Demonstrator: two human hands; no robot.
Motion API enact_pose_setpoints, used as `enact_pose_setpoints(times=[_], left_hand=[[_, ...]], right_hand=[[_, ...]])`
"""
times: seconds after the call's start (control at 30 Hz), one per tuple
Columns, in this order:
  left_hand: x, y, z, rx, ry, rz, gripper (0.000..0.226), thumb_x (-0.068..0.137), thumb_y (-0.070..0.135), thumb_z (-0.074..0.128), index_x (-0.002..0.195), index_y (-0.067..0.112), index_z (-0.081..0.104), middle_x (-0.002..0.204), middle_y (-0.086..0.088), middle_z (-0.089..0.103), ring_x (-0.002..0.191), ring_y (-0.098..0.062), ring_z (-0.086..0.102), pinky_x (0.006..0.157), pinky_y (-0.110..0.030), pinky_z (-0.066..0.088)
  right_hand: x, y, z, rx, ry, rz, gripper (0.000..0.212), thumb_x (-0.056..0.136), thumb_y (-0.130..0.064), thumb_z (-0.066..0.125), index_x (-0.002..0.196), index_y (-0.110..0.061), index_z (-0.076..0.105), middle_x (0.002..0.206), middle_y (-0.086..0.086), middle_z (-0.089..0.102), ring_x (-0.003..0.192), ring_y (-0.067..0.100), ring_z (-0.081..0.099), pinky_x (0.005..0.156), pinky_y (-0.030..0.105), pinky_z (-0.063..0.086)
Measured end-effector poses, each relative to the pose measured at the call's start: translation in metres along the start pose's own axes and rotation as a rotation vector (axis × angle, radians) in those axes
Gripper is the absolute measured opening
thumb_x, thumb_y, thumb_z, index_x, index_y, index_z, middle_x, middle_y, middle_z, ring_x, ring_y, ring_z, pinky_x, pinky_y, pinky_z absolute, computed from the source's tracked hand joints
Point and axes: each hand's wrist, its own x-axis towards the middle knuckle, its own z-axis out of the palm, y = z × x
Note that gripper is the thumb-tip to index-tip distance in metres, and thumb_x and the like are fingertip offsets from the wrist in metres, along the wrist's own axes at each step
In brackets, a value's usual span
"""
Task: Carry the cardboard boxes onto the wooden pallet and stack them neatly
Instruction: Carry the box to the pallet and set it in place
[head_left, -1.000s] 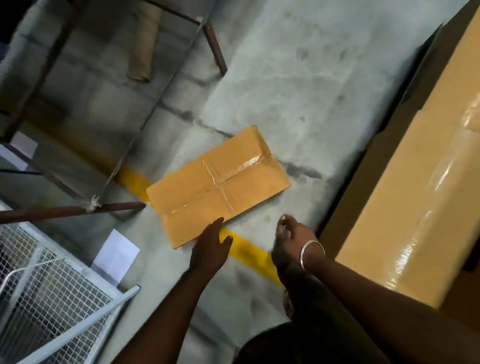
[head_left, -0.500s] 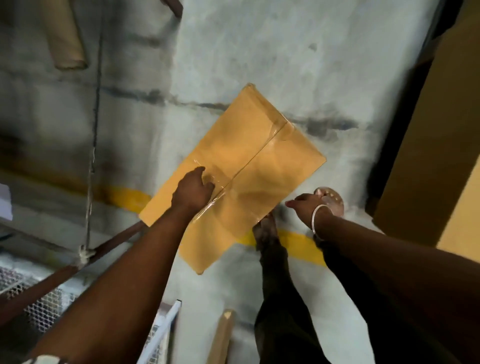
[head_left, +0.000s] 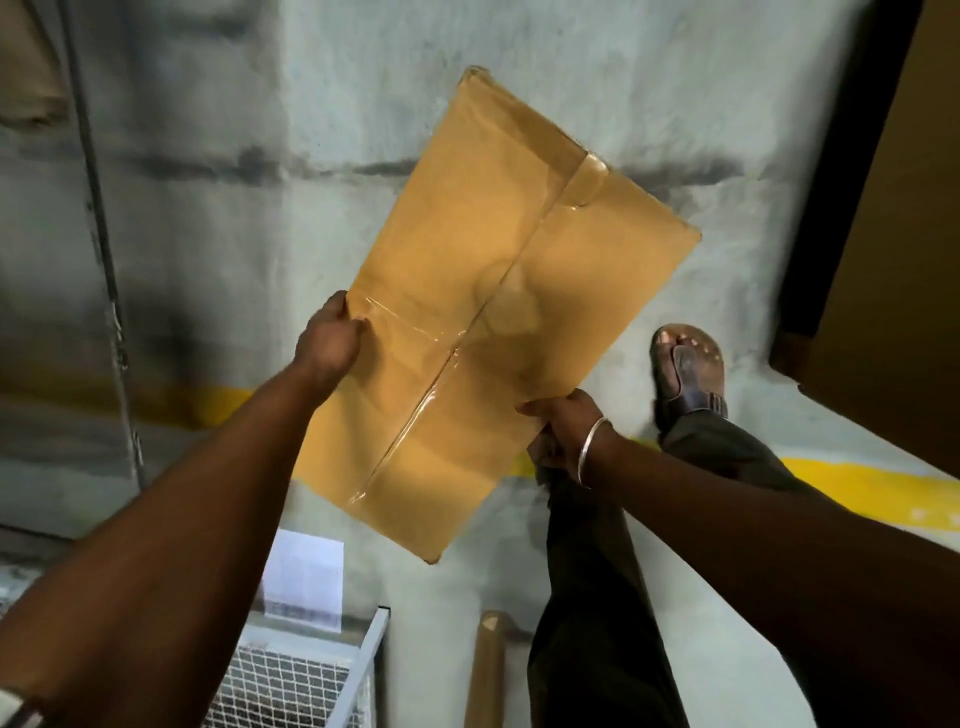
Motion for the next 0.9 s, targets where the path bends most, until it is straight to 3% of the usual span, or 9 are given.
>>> enact_pose_setpoints(times=[0.1,0.17,0.27,0.37,0.47,0.57,0.7,0.8,0.9], left_hand=[[-0.022,0.013,-0.019,-0.079,0.040,0.052,0.037,0.080,0.033,0.047,0.114,0.037,0.059,0.119,0.006,0.065,0.110,-0.024,0.060,0.101,-0.050,0.046],[-0.045,0.028,-0.037,-0.138,0.077,0.076,0.040,0.082,0.035,0.048,0.120,0.038,0.059,0.123,0.006,0.063,0.111,-0.023,0.059,0.101,-0.048,0.046],[-0.079,0.046,-0.065,-0.216,0.109,0.142,0.048,0.078,0.043,0.047,0.125,0.047,0.058,0.127,0.004,0.060,0.113,-0.021,0.059,0.103,-0.049,0.045],[-0.134,0.077,-0.087,-0.243,0.122,0.238,0.049,0.081,0.038,0.043,0.127,0.052,0.054,0.124,0.000,0.060,0.112,-0.022,0.057,0.101,-0.047,0.046],[-0.190,0.103,-0.098,-0.314,0.183,0.341,0.047,0.088,0.034,0.046,0.133,0.042,0.054,0.123,-0.001,0.059,0.112,-0.020,0.057,0.102,-0.046,0.045],[-0.249,0.131,-0.105,-0.386,0.187,0.389,0.046,0.090,0.031,0.051,0.135,0.036,0.056,0.126,0.003,0.058,0.113,-0.017,0.057,0.105,-0.044,0.044],[-0.328,0.164,-0.092,-0.466,0.134,0.443,0.048,0.081,0.039,0.056,0.129,0.044,0.057,0.127,0.008,0.060,0.113,-0.015,0.060,0.102,-0.046,0.047],[-0.374,0.185,-0.066,-0.535,0.084,0.432,0.054,0.076,0.037,0.060,0.130,0.035,0.058,0.128,0.006,0.062,0.113,-0.019,0.061,0.100,-0.050,0.049],[-0.413,0.208,-0.027,-0.589,0.010,0.425,0.051,0.076,0.030,0.066,0.127,0.030,0.060,0.125,0.002,0.065,0.108,-0.022,0.064,0.097,-0.052,0.050]], right_hand=[[-0.037,-0.018,-0.003,0.111,0.078,-0.131,0.045,0.076,-0.003,0.073,0.113,-0.007,0.049,0.068,0.015,0.052,0.044,0.023,0.046,0.050,0.030,0.038],[-0.075,-0.038,-0.008,0.135,0.104,-0.246,0.049,0.081,-0.003,0.072,0.121,-0.017,0.048,0.084,0.010,0.065,0.060,0.019,0.059,0.056,0.031,0.046],[-0.139,-0.066,-0.018,0.122,0.120,-0.450,0.057,0.081,-0.005,0.074,0.126,-0.030,0.048,0.090,-0.001,0.069,0.077,0.018,0.066,0.058,0.032,0.055],[-0.201,-0.087,-0.032,0.040,0.160,-0.603,0.063,0.077,-0.008,0.079,0.128,-0.030,0.051,0.104,-0.003,0.071,0.099,0.024,0.068,0.085,0.039,0.059],[-0.263,-0.099,-0.050,-0.022,0.204,-0.709,0.068,0.074,-0.017,0.081,0.129,-0.038,0.047,0.104,-0.015,0.069,0.099,0.013,0.067,0.097,0.043,0.053],[-0.330,-0.097,-0.070,-0.077,0.358,-0.797,0.084,0.075,-0.025,0.081,0.144,-0.032,0.034,0.114,-0.013,0.063,0.101,0.010,0.063,0.103,0.040,0.048],[-0.404,-0.089,-0.107,-0.162,0.591,-0.932,0.076,0.081,-0.029,0.071,0.144,-0.036,0.029,0.123,-0.006,0.060,0.108,0.020,0.061,0.102,0.042,0.048],[-0.442,-0.079,-0.143,-0.374,0.776,-0.989,0.079,0.090,-0.023,0.058,0.146,-0.052,0.010,0.136,0.006,0.056,0.112,0.037,0.058,0.098,0.049,0.046],[-0.461,-0.070,-0.189,-0.481,0.939,-0.967,0.073,0.093,-0.021,0.048,0.147,-0.050,0.009,0.137,0.003,0.052,0.112,0.038,0.053,0.095,0.050,0.046]])
